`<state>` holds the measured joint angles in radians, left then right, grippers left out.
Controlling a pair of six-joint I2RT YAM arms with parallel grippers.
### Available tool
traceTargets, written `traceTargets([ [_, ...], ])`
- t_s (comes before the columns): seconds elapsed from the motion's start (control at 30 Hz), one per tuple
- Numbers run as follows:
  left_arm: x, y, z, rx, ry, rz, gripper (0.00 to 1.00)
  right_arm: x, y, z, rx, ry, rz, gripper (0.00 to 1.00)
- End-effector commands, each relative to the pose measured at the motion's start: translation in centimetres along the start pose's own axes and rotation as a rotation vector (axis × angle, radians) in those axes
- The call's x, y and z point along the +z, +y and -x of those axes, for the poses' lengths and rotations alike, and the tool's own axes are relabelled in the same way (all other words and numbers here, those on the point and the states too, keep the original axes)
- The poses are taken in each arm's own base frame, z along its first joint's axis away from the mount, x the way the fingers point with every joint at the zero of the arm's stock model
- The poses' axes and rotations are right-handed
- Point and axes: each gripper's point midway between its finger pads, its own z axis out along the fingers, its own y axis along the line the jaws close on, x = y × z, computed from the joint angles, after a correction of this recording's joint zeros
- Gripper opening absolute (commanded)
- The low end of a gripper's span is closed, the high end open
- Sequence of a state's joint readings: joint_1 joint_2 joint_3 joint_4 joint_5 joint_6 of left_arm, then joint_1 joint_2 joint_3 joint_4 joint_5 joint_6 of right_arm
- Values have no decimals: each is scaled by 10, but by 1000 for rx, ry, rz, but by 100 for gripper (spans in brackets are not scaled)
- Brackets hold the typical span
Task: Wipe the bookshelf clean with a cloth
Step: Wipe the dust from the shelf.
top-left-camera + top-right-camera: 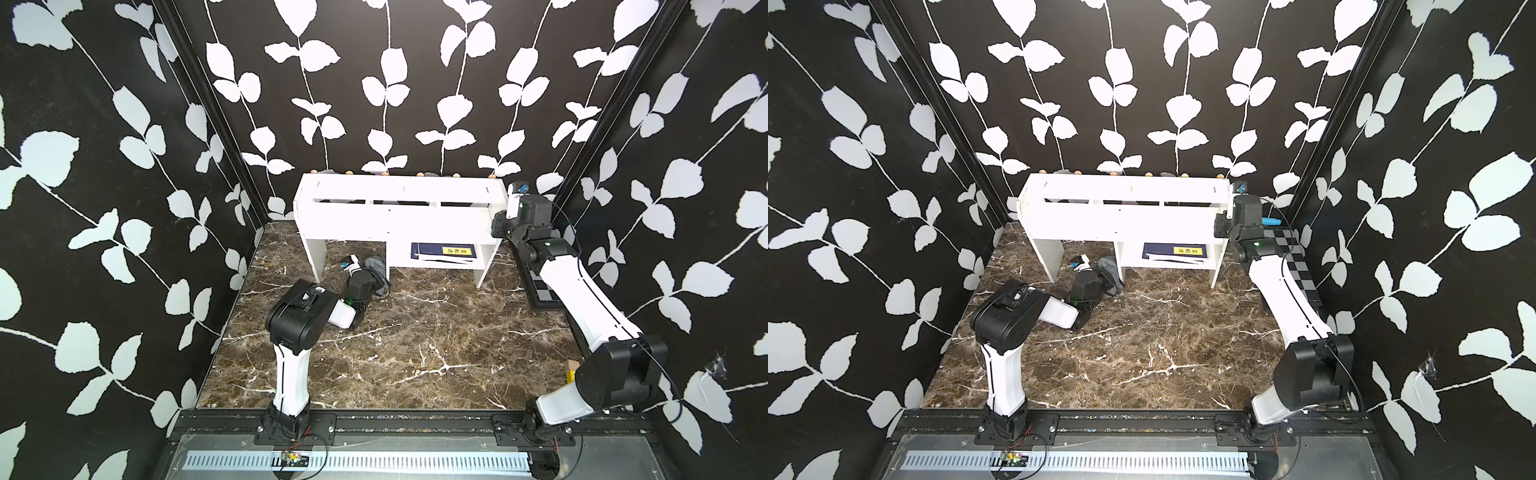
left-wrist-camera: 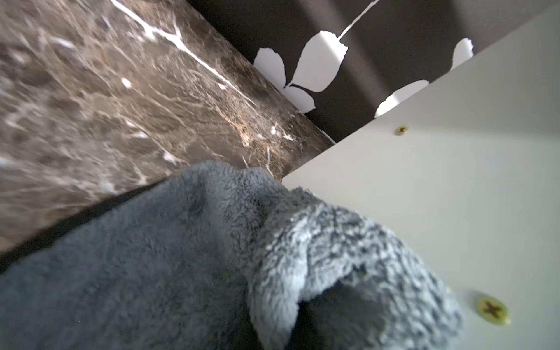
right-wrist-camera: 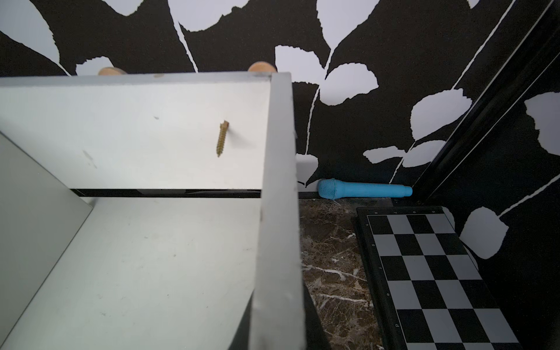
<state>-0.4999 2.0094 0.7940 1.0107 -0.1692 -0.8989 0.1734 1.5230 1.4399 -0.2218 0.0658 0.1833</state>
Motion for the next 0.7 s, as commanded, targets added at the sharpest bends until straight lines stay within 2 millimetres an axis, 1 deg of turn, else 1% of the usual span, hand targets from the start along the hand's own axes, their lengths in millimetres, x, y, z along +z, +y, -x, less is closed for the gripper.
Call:
traceTargets([
  [0.0, -4, -55, 18, -22, -9, -192, 0, 6, 8, -38, 187, 136, 82, 0],
  [0.13, -6, -99, 47, 33, -51, -284, 0, 4, 8, -36, 178, 125, 86, 0],
  [0.23, -12, -125, 70, 69, -103, -332, 0, 2, 8, -34, 176, 120, 85, 0],
  [0.33, -23, -144, 86, 73, -151, -400, 0, 3, 9, -36, 182, 124, 89, 0],
  [0.37, -27, -147, 90, 65, -169, -420, 0, 3, 9, -37, 185, 126, 91, 0],
  [0.43, -33, -147, 93, 31, -203, -446, 0, 4, 11, -39, 186, 130, 98, 0],
  [0.5, -35, -144, 91, 1, -213, -471, 0, 5, 11, -41, 189, 136, 101, 0],
  [0.57, -28, -138, 78, -10, -178, -478, 0, 5, 11, -42, 187, 138, 102, 0],
  [0.67, -17, -126, 54, -19, -100, -466, 0, 4, 11, -44, 186, 143, 104, 0],
])
